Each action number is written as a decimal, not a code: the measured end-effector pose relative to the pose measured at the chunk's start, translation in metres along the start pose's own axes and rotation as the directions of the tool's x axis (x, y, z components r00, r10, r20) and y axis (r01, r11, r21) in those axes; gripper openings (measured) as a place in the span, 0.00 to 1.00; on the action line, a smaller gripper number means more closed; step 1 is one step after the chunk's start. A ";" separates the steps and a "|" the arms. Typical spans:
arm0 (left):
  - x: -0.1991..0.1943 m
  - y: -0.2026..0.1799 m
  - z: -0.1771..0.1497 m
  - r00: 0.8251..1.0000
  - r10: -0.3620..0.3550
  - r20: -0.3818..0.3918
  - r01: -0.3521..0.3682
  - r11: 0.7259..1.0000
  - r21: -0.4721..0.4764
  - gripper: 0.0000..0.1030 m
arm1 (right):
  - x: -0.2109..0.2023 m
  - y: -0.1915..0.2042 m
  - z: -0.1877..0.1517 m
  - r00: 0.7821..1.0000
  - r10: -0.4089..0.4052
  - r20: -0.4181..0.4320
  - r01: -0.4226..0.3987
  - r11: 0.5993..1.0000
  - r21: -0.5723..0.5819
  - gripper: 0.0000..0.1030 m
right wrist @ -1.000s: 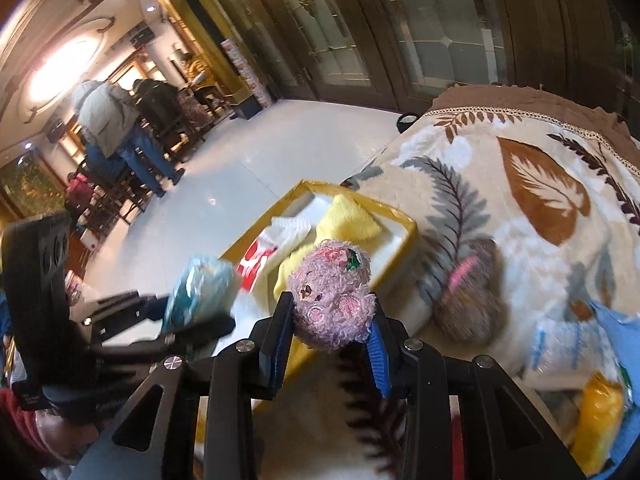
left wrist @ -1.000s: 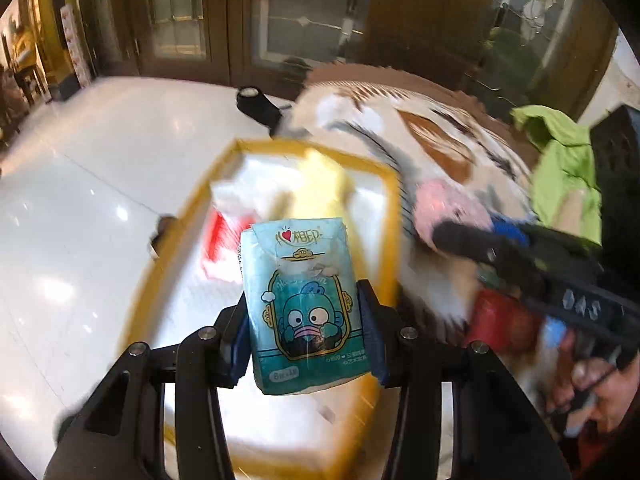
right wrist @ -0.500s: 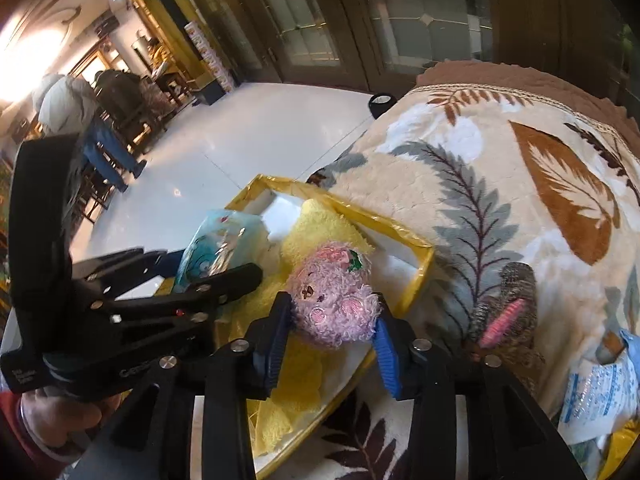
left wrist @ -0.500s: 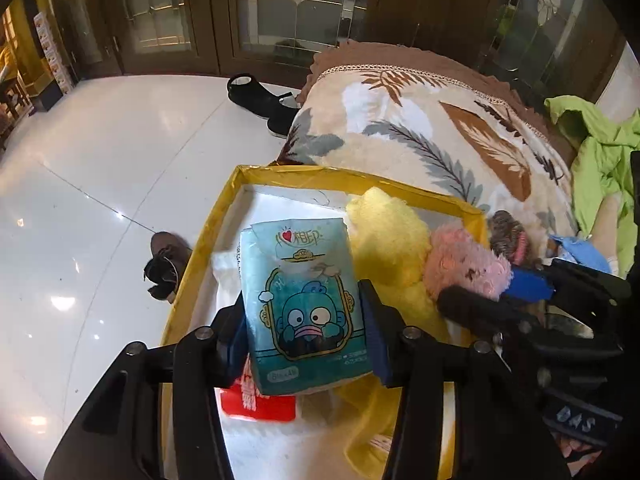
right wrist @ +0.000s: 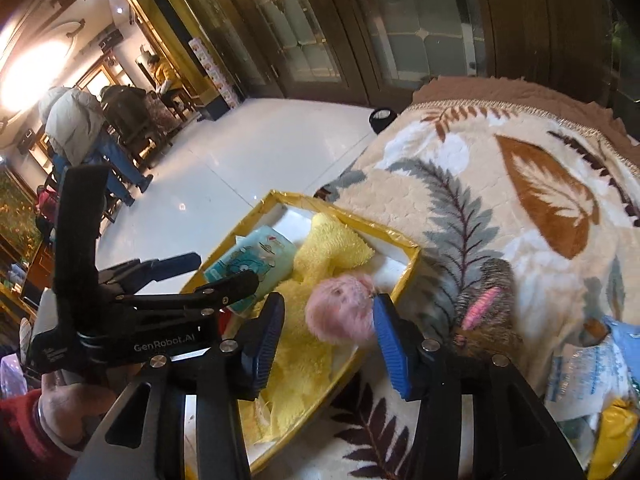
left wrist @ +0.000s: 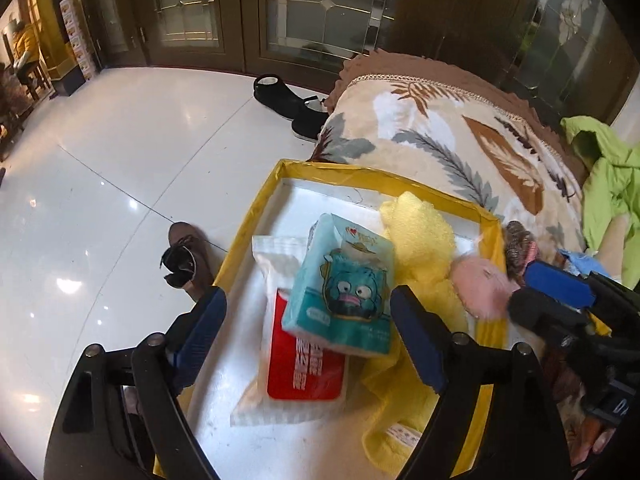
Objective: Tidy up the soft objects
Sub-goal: 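Carry the tissue pack into the box with left tool while right tool places the teddy bear, then grasp the brown knitted sock with left tool while right tool grasps the yellow crackers bag, then carry the sock into the box with left tool while right tool drops the crackers bag in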
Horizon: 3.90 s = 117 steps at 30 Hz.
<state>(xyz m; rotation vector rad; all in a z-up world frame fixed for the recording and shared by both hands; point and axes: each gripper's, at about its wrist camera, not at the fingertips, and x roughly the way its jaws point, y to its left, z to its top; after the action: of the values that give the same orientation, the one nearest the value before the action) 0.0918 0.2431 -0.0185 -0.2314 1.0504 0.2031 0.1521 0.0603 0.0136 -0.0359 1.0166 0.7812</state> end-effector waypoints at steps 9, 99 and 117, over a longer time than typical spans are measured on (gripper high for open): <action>-0.038 -0.028 -0.027 0.996 -0.077 0.035 0.075 0.996 0.036 0.82 | -0.070 -0.036 -0.031 0.996 0.015 0.089 -0.025 0.994 0.107 0.51; 0.065 -0.229 0.005 0.983 -0.016 -0.183 0.062 0.967 0.248 0.51 | -0.126 -0.192 -0.114 0.993 -0.110 0.046 0.065 0.824 0.563 0.47; -0.010 -0.175 -0.003 0.983 -0.133 -0.128 0.155 0.971 0.183 0.51 | -0.128 -0.138 -0.099 0.995 -0.063 0.071 0.020 0.872 0.488 0.47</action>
<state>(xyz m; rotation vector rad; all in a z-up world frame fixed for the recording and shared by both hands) 0.1329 0.0739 0.0047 -0.1449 1.1548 -0.0440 0.1243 -0.1506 0.0138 0.4080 1.1034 0.4629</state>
